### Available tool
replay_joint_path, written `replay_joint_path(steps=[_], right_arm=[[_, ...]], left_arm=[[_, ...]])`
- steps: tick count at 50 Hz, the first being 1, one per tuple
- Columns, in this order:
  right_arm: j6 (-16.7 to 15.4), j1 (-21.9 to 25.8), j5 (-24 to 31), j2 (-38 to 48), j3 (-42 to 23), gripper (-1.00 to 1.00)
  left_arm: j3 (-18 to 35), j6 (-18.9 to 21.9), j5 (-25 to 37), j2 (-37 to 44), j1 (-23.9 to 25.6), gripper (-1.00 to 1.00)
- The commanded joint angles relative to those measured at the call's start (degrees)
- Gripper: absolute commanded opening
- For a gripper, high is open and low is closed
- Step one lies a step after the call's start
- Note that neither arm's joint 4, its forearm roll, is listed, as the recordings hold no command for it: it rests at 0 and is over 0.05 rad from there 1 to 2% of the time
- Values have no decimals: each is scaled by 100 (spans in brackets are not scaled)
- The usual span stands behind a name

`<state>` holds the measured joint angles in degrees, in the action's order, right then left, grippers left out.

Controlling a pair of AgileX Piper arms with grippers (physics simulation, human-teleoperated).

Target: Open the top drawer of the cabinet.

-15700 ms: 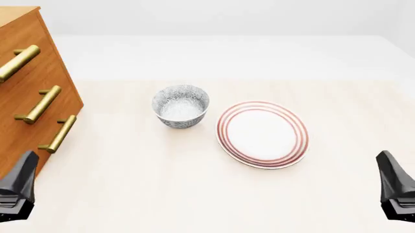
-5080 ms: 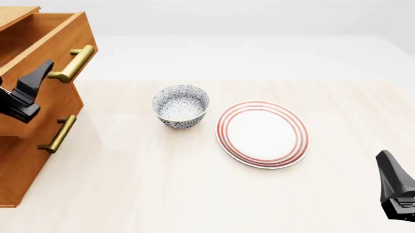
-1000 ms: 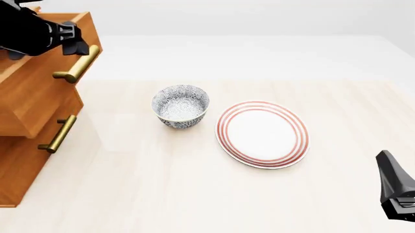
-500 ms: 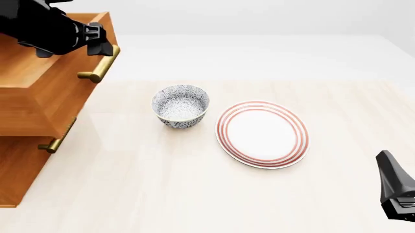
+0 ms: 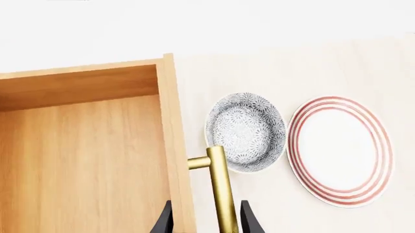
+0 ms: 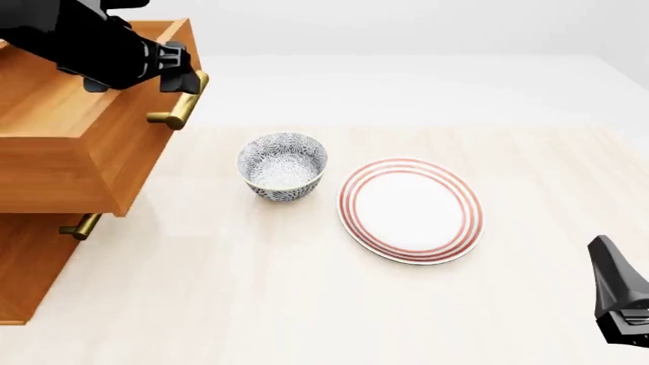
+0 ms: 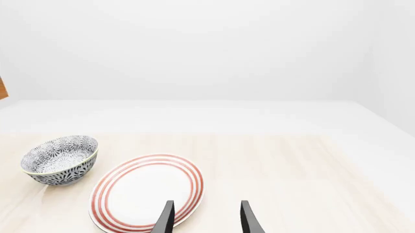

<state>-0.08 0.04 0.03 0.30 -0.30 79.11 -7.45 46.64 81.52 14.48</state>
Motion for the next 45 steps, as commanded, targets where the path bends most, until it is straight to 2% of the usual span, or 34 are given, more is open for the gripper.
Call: replay_joint_path(steps=[1,29,30,39,41,45], right_arm=[[0,0,0,1,0,100],[2,-1,0,0,0,100],[2,1,0,0,0,100],[-1,0,1,1,0,100],[0,1,0,0,0,100],[0,1,0,0,0,100]], left_arm=[[36,57,44,21,221,100],[294,228,365,-75,450,100],[341,96,322,-78,729,100],[339,250,404,-132,543,100],[333,367,456,-185,367,100],[367,408,512,-279,388,100]])
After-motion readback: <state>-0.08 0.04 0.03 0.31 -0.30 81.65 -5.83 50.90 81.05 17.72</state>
